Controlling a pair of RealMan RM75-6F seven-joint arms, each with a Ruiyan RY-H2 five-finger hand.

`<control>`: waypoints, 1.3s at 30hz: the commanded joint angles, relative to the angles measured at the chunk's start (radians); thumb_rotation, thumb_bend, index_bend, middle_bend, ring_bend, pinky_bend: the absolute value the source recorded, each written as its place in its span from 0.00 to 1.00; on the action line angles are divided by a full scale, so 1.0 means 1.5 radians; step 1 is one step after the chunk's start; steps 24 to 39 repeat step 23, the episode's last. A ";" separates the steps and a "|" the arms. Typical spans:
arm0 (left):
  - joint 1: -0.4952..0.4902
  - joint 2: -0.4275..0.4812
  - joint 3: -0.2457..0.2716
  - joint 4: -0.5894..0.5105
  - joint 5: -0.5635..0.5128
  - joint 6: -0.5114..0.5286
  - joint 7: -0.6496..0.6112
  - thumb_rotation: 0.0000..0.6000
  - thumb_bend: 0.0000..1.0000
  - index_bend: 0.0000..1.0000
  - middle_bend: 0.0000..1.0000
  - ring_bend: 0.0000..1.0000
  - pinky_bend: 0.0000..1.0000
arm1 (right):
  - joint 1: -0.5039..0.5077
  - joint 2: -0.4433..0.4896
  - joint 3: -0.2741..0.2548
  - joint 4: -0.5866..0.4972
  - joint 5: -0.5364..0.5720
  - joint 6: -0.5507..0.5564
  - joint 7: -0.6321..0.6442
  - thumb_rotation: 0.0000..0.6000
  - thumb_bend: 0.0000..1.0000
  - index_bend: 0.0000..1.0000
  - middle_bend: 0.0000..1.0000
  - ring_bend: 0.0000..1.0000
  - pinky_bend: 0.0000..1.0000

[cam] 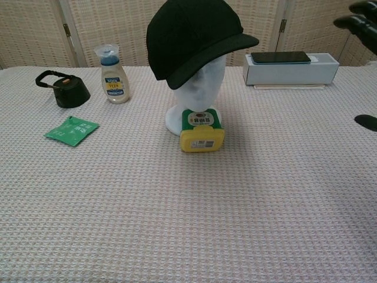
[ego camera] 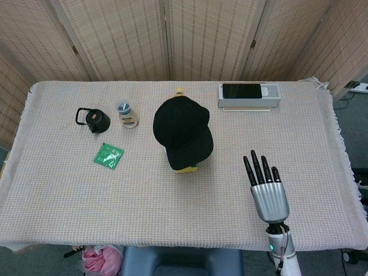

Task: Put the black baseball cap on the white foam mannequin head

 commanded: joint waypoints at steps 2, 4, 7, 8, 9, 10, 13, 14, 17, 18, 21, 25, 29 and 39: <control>-0.001 -0.002 -0.003 -0.029 0.009 0.008 0.017 1.00 0.07 0.18 0.11 0.04 0.14 | -0.116 0.149 -0.072 0.006 0.046 0.023 0.312 1.00 0.08 0.00 0.00 0.11 0.30; -0.001 -0.005 -0.002 -0.041 0.013 0.007 0.024 1.00 0.07 0.18 0.11 0.04 0.14 | -0.141 0.178 -0.088 0.009 0.043 0.031 0.369 1.00 0.08 0.00 0.00 0.07 0.26; -0.003 -0.011 0.001 -0.051 0.024 0.004 0.037 1.00 0.07 0.18 0.11 0.04 0.14 | -0.167 0.213 -0.110 0.019 0.026 0.032 0.438 1.00 0.07 0.00 0.00 0.05 0.21; -0.004 -0.015 0.003 -0.053 0.031 0.004 0.045 1.00 0.07 0.18 0.11 0.04 0.14 | -0.176 0.225 -0.118 0.025 0.019 0.031 0.458 1.00 0.07 0.00 0.00 0.04 0.20; -0.005 -0.018 0.004 -0.054 0.036 0.003 0.051 1.00 0.07 0.18 0.11 0.04 0.14 | -0.182 0.233 -0.124 0.030 0.014 0.031 0.472 1.00 0.07 0.00 0.00 0.04 0.20; -0.006 -0.021 0.005 -0.055 0.041 0.001 0.059 1.00 0.07 0.18 0.11 0.04 0.14 | -0.187 0.240 -0.130 0.035 0.015 0.023 0.478 1.00 0.07 0.00 0.00 0.03 0.19; -0.010 -0.028 0.007 -0.058 0.048 -0.010 0.086 1.00 0.07 0.18 0.11 0.04 0.14 | -0.199 0.263 -0.136 0.039 0.027 -0.002 0.492 1.00 0.07 0.00 0.00 0.01 0.14; -0.012 -0.030 0.006 -0.061 0.047 -0.015 0.094 1.00 0.07 0.18 0.11 0.04 0.14 | -0.200 0.274 -0.137 0.036 0.029 -0.013 0.484 1.00 0.08 0.00 0.00 0.01 0.12; -0.017 -0.030 0.005 -0.066 0.046 -0.025 0.107 1.00 0.07 0.18 0.11 0.04 0.14 | -0.204 0.287 -0.130 0.028 0.025 -0.023 0.482 1.00 0.08 0.00 0.00 0.01 0.09; -0.018 -0.029 0.005 -0.067 0.046 -0.027 0.108 1.00 0.07 0.18 0.11 0.04 0.14 | -0.206 0.289 -0.129 0.029 0.024 -0.026 0.474 1.00 0.08 0.00 0.00 0.01 0.09; -0.019 -0.029 0.004 -0.070 0.042 -0.031 0.113 1.00 0.07 0.18 0.11 0.04 0.14 | -0.211 0.293 -0.123 0.025 0.021 -0.037 0.463 1.00 0.08 0.00 0.00 0.01 0.08; -0.019 -0.029 0.004 -0.071 0.042 -0.032 0.115 1.00 0.07 0.18 0.11 0.04 0.14 | -0.215 0.295 -0.118 0.022 0.020 -0.039 0.459 1.00 0.08 0.00 0.00 0.01 0.08; -0.019 -0.029 0.004 -0.071 0.042 -0.032 0.115 1.00 0.07 0.18 0.11 0.04 0.14 | -0.215 0.295 -0.118 0.022 0.020 -0.039 0.459 1.00 0.08 0.00 0.00 0.01 0.08; -0.019 -0.029 0.004 -0.071 0.042 -0.032 0.115 1.00 0.07 0.18 0.11 0.04 0.14 | -0.215 0.295 -0.118 0.022 0.020 -0.039 0.459 1.00 0.08 0.00 0.00 0.01 0.08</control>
